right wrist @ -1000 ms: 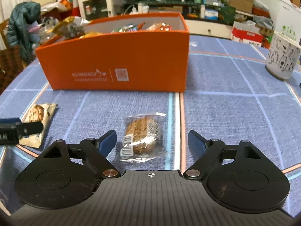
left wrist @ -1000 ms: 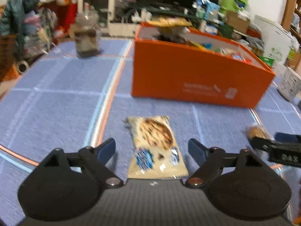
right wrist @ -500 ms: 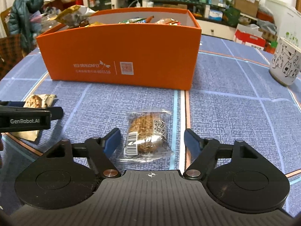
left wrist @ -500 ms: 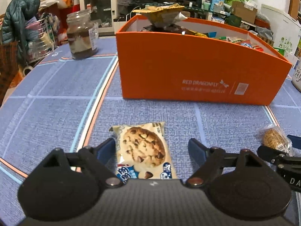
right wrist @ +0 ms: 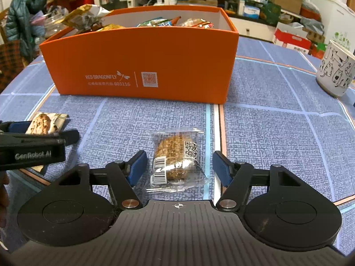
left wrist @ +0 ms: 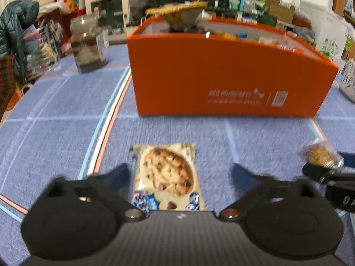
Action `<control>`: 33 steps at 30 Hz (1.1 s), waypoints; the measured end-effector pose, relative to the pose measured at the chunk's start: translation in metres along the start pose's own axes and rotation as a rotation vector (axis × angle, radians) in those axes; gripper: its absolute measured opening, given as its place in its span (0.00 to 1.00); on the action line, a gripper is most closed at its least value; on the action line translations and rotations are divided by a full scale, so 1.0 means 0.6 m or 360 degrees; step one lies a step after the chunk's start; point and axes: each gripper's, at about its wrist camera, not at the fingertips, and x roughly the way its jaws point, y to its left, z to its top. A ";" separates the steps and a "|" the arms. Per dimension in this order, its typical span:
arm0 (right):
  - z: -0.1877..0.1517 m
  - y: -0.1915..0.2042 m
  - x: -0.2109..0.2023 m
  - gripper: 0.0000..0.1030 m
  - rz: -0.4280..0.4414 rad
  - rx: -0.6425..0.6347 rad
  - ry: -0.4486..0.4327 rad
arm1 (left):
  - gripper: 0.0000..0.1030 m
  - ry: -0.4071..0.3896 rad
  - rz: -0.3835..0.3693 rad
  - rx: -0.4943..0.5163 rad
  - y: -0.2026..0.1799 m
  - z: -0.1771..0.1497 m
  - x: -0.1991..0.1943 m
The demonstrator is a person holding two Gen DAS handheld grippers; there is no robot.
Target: Organize snacks
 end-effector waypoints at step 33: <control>-0.004 -0.009 -0.006 0.56 0.0048 -0.0053 0.0020 | 0.99 0.0016 -0.0023 0.0015 0.022 -0.002 -0.003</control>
